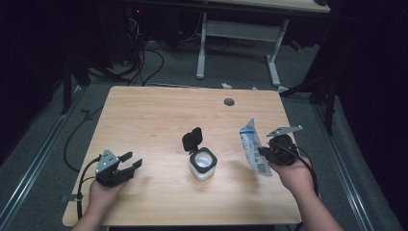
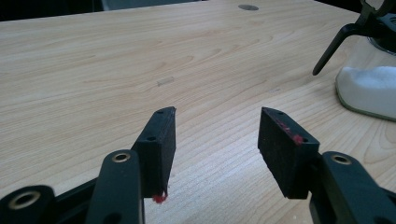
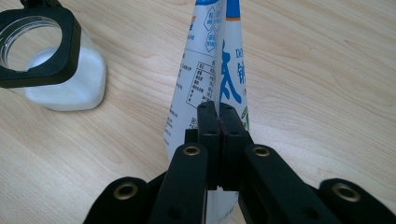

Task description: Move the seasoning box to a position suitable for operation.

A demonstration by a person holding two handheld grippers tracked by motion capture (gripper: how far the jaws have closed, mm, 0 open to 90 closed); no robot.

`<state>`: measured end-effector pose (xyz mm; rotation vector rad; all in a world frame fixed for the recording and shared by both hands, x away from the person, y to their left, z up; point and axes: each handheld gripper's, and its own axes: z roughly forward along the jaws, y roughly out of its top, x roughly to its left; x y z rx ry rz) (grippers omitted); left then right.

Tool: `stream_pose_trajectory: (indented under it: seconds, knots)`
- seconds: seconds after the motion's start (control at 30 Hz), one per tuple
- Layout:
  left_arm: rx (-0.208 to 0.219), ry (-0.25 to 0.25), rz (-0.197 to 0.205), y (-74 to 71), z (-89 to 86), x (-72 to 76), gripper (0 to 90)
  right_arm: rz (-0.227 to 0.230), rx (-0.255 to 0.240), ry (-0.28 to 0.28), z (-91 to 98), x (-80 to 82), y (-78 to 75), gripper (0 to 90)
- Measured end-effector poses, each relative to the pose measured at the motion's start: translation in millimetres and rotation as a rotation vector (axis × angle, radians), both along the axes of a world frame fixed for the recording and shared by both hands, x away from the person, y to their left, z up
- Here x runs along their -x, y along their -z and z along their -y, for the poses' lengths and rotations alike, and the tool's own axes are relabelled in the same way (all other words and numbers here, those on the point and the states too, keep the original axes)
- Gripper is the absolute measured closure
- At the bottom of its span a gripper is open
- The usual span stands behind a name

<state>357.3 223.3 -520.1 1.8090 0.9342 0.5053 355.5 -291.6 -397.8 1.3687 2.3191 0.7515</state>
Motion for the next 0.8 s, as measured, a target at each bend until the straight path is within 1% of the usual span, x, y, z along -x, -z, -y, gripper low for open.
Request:
stream_pose_trajectory:
  seconds: [0.17,0.23,0.33,0.47,0.63,0.67,0.8]
  knots:
    - [0.008,0.002,0.002,0.5,0.1,1.1,46.8,0.022,-0.024,0.010,3.4,2.2,3.6,89.7]
    - [0.004,0.007,-0.002,0.5,0.4,1.4,46.7,0.035,-0.035,0.013,4.7,3.1,5.1,89.7]
    - [0.000,0.011,-0.004,0.7,1.8,2.2,46.5,0.061,-0.053,0.023,6.6,5.0,7.1,89.7]
    - [0.002,0.015,-0.003,0.8,3.4,3.6,46.4,0.098,-0.058,0.034,9.2,7.4,10.3,89.7]
    - [-0.006,0.018,-0.006,0.9,3.7,4.1,46.3,0.138,-0.091,0.049,13.1,9.5,15.4,89.7]
    - [-0.008,0.017,-0.005,0.7,3.6,4.1,46.3,0.149,-0.103,0.055,14.2,10.2,16.7,89.7]
    - [-0.002,0.012,-0.006,0.0,1.8,4.4,46.3,0.187,-0.138,0.065,16.7,12.1,21.3,89.8]
